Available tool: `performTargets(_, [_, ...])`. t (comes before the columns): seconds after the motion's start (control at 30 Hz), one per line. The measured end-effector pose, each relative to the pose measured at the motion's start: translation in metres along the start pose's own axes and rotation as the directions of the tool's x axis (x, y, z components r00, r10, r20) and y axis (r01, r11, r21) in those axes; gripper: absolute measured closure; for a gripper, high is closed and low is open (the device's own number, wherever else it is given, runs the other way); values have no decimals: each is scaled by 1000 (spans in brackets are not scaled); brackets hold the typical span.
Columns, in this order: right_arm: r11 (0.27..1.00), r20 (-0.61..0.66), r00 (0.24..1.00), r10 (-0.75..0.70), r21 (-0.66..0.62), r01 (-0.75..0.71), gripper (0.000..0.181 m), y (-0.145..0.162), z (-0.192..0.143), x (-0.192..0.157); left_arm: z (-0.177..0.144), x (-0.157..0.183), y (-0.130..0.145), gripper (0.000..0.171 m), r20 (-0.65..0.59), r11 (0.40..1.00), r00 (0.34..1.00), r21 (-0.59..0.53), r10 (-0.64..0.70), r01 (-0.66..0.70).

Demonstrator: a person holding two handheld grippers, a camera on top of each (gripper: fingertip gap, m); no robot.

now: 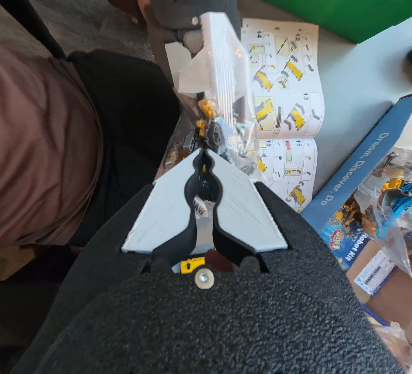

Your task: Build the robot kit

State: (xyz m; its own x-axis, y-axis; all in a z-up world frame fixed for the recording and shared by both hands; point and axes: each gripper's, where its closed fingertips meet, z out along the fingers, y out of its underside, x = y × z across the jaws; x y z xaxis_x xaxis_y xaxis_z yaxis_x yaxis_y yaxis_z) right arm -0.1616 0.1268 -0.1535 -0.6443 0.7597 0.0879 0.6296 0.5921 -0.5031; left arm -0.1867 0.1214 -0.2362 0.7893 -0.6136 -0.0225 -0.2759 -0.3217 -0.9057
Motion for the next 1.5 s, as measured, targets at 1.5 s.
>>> performTargets(1.5, [964, 67, 997, 48, -263, -29, 166, 16, 53, -31, 7, 2, 2, 154, -16, 891, 892, -67, -451, 449])
